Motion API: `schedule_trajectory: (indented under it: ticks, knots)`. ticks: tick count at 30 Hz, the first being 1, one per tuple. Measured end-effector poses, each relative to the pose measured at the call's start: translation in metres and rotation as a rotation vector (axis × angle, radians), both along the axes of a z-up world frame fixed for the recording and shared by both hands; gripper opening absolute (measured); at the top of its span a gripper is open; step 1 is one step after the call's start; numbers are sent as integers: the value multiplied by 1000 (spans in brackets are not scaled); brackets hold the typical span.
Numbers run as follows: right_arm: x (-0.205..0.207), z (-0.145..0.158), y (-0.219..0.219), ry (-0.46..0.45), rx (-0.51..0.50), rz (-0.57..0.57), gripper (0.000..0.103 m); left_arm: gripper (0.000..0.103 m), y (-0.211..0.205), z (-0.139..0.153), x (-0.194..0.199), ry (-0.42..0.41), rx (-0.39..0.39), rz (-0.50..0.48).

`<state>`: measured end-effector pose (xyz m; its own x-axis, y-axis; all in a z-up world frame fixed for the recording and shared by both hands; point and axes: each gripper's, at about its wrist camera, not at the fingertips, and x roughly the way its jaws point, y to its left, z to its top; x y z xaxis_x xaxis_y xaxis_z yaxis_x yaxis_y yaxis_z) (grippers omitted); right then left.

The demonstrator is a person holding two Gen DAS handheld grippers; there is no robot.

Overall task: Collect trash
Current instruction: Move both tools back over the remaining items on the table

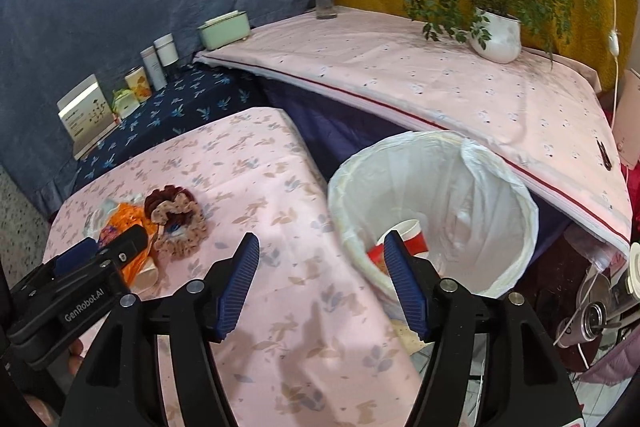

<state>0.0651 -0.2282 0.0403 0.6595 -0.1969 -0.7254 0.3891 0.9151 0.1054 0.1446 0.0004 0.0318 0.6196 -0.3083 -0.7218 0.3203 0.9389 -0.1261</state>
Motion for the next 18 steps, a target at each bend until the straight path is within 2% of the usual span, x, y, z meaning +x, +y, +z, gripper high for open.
schedule_trajectory:
  ticks: [9, 18]
  knots:
    - [7, -4, 41, 7, -3, 49, 63, 77, 55, -15, 12, -7, 59, 81]
    - [8, -3, 58, 21, -6, 57, 63, 78, 71, -34, 18, 41, 70, 85]
